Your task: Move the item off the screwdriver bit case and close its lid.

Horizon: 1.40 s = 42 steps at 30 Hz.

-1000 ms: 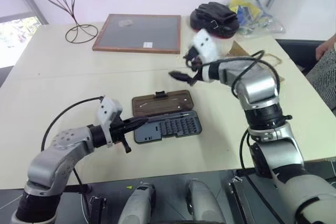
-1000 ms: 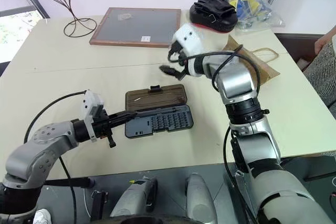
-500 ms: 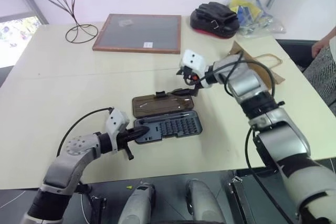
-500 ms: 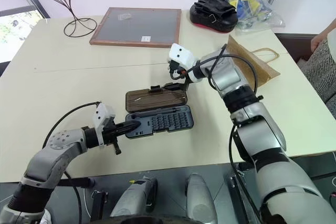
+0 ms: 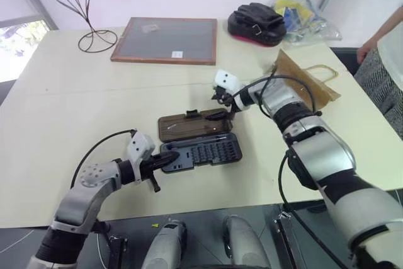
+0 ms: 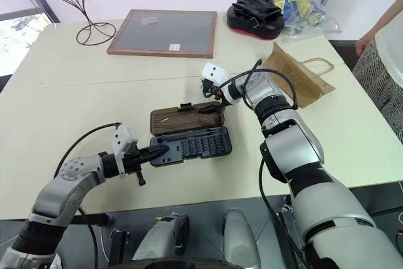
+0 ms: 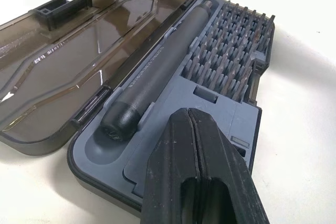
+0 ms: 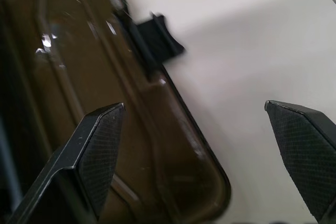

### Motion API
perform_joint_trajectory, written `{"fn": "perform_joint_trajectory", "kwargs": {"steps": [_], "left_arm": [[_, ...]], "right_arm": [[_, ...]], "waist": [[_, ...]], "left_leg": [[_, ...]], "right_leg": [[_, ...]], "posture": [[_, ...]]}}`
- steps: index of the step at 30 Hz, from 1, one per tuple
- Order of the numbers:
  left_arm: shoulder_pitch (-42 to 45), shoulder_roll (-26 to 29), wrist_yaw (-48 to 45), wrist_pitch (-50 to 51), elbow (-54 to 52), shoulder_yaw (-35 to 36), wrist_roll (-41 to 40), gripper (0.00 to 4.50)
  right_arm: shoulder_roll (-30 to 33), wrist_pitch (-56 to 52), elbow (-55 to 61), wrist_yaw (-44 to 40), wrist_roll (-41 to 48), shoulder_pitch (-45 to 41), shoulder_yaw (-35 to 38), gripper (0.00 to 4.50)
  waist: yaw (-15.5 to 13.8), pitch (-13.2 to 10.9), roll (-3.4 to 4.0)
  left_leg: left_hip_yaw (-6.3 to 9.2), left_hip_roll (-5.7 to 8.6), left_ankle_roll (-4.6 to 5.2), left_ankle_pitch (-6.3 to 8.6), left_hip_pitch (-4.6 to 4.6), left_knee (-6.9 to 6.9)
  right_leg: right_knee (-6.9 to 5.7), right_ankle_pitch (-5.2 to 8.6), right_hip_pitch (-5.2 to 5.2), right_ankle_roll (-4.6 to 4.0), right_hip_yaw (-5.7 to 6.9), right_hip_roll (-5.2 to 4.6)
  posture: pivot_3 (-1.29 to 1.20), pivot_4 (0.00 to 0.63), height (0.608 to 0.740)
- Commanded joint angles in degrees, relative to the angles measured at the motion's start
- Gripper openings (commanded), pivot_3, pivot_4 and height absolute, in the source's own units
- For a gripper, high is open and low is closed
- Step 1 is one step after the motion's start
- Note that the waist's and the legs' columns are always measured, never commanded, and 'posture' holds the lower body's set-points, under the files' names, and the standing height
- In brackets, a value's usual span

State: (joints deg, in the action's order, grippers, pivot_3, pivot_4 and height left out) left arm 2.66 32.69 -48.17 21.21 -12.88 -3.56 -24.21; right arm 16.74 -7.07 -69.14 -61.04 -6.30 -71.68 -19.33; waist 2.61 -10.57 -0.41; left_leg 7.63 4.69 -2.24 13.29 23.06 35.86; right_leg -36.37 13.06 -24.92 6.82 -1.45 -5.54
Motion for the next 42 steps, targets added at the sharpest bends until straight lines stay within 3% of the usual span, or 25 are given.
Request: {"fn": "perform_joint_trajectory", "kwargs": {"steps": [1, 8, 9, 11, 18, 19, 33, 42], "left_arm": [[-1.9, 0.6, 0.6, 0.2, 2.4, 0.3, 1.9, 0.00], [-2.8, 0.7, 0.7, -0.7, 2.4, 0.5, 2.0, 0.00], [-2.8, 0.8, 0.8, -0.7, 2.3, 0.5, 2.0, 0.00], [-2.9, 0.8, 1.0, -0.6, 2.1, 0.5, 1.9, 0.00], [-2.8, 1.0, 2.5, 1.1, -0.4, 0.8, 1.5, 0.00], [-2.8, 1.0, 2.7, 1.3, -0.8, 0.8, 1.5, 0.00], [-2.7, 0.4, 5.0, 3.9, -3.7, 1.3, 1.0, 0.00], [-2.9, -0.2, 6.7, 5.2, -5.5, 1.6, 0.7, 0.00]], "right_arm": [[-0.6, 1.8, -1.1, 1.6, -0.8, -1.6, 1.9, 4.46], [-1.5, 1.6, -2.7, 3.0, -2.1, -1.4, 3.3, 4.46], [-1.6, 1.8, -2.7, 2.7, -2.4, -1.2, 3.3, 4.23], [-1.8, 2.0, -2.8, 2.3, -2.9, -0.9, 3.3, 3.69], [-2.9, 2.3, -3.1, 1.5, -4.7, 0.0, 3.1, 0.32], [-3.0, 2.4, -3.1, 1.4, -4.9, 0.1, 3.1, 0.05], [-3.3, 4.3, -3.2, -0.6, -7.9, 0.7, 1.7, 0.05], [-4.8, 6.6, -5.1, 2.2, -11.5, -0.1, 0.4, 0.05]], "waist": [[0.0, 0.0, 0.01], [0.2, 0.0, 0.03], [0.2, 0.0, 0.03], [0.1, 0.0, 0.03], [0.2, 0.1, 0.02], [0.3, 0.2, 0.03], [0.6, 0.3, 0.17], [0.9, 0.3, 0.19]], "left_leg": [[0.00, 0.00, 0.00, 0.00, 0.00, -0.01], [-0.02, -0.03, 0.00, 0.00, -0.07, -0.06], [-0.02, -0.03, 0.00, 0.00, -0.10, -0.09], [-0.03, -0.03, 0.00, 0.00, -0.20, -0.15], [-0.04, -0.06, 0.00, 0.00, -0.61, -0.33], [-0.05, -0.12, 0.00, 0.00, -0.72, -0.33], [-0.03, -0.27, -0.01, 0.00, -0.80, -0.34], [-0.03, -0.29, -0.01, 0.00, -0.80, -0.35]], "right_leg": [[0.00, 0.00, 0.00, 0.00, 0.00, 0.00], [0.00, 0.00, 0.02, -0.01, -0.02, 0.03], [0.00, 0.00, 0.04, -0.01, -0.03, 0.03], [0.01, 0.00, 0.11, -0.01, -0.03, 0.03], [0.11, 0.01, 0.46, -0.02, -0.04, 0.05], [0.13, 0.01, 0.58, -0.02, -0.03, 0.11], [0.12, -0.05, 0.66, -0.13, -0.03, 0.26], [0.12, -0.05, 0.66, -0.13, -0.04, 0.28]], "posture": [[0.00, 0.150, 0.734], [0.00, 0.150, 0.734], [0.00, 0.150, 0.734], [0.00, 0.150, 0.734], [0.00, 0.150, 0.734], [0.00, 0.150, 0.734], [0.00, 0.150, 0.734], [0.00, 0.150, 0.734]]}}
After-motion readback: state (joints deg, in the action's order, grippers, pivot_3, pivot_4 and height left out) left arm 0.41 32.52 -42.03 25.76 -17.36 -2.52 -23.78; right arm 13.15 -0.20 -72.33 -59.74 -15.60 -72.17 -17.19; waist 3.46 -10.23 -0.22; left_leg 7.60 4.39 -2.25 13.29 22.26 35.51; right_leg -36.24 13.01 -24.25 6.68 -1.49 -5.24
